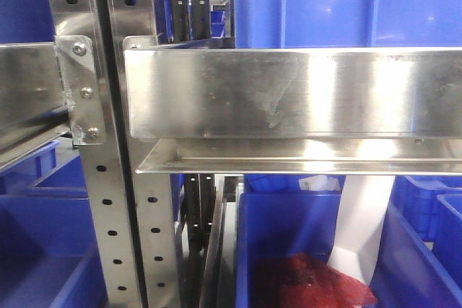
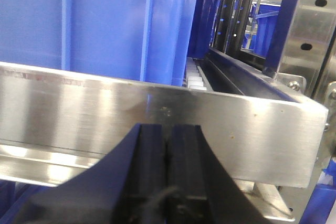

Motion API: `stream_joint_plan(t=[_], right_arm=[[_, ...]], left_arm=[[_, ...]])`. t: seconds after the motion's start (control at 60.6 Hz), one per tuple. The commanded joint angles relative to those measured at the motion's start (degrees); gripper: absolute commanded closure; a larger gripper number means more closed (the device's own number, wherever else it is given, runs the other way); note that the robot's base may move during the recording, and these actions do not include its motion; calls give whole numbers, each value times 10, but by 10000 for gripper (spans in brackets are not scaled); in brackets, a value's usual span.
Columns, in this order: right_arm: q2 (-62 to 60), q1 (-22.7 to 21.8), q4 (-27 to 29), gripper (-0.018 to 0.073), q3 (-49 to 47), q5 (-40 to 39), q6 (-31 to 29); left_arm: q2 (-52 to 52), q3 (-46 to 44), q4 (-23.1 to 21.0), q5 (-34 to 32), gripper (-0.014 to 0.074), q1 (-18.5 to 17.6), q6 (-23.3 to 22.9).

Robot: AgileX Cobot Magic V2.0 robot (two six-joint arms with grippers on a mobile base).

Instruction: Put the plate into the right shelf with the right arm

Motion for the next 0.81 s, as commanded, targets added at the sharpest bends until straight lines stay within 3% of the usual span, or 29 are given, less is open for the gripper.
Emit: stream_joint_plan(t=[0.0,0.791], right_arm=[[-7,-3,0,505,-3,-61,-6],[-7,-3,0,505,-3,-61,-6]], left_arm=[[-7,4,0,-51,643,-4,-3],[-7,4,0,-51,643,-4,-3]])
